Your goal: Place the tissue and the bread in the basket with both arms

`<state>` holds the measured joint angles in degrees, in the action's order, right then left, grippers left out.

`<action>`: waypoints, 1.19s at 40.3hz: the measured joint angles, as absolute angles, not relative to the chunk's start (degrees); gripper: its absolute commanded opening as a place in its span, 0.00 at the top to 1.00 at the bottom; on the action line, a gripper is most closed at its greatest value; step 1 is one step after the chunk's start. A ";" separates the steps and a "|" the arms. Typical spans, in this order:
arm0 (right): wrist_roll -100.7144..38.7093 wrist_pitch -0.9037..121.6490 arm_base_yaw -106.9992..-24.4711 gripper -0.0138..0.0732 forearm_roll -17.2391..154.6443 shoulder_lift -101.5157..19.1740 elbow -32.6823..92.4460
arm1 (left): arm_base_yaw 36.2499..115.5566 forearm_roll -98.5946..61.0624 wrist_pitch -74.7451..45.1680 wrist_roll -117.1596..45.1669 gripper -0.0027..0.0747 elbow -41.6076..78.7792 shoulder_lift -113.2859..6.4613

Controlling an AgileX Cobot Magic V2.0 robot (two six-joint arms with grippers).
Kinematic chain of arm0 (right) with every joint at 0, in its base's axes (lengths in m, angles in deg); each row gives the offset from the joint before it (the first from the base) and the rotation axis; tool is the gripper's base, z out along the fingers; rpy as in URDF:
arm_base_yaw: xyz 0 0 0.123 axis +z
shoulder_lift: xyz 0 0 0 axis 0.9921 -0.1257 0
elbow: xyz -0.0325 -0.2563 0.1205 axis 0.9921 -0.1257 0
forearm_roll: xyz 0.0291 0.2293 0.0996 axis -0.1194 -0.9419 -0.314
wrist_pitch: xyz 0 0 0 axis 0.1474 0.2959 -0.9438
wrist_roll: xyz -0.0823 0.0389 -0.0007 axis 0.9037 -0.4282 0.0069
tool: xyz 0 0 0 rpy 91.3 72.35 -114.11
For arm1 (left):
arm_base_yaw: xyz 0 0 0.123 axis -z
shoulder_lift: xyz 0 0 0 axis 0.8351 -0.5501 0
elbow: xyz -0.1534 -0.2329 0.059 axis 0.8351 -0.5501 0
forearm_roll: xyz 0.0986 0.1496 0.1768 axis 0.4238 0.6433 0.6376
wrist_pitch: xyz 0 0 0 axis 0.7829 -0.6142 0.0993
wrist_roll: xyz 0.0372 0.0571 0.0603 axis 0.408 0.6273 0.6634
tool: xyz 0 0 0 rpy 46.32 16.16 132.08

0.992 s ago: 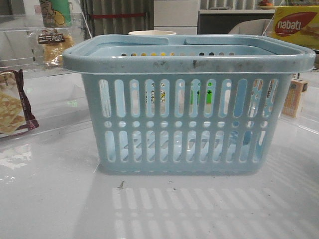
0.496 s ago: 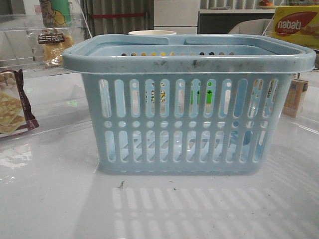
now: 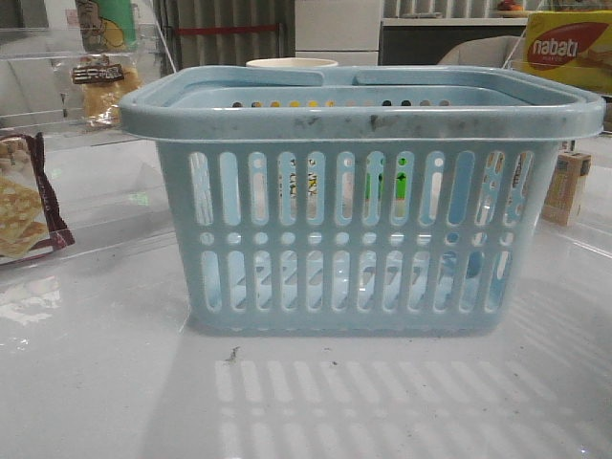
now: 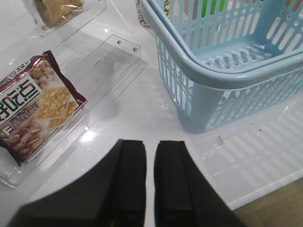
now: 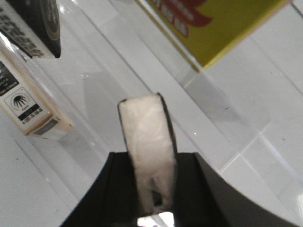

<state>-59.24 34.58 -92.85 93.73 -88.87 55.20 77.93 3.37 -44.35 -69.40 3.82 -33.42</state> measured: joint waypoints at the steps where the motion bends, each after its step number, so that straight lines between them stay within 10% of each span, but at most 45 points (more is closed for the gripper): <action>1: -59.24 34.47 -92.85 0.63 93.73 -88.75 55.20 | 77.93 3.37 -44.35 -69.40 0.80 3.82 -33.42; 15: -59.24 33.31 -88.35 0.63 93.72 -78.17 55.20 | 77.93 3.37 -44.35 -69.29 0.85 3.82 -33.42; 38: -59.24 23.88 -56.72 0.62 88.10 -71.21 55.29 | 77.93 3.37 -44.35 -69.29 0.85 3.82 -33.42; 48: -59.24 23.88 -54.28 0.25 86.84 -76.79 55.29 | 77.93 3.37 -44.35 -69.29 0.85 3.82 -33.42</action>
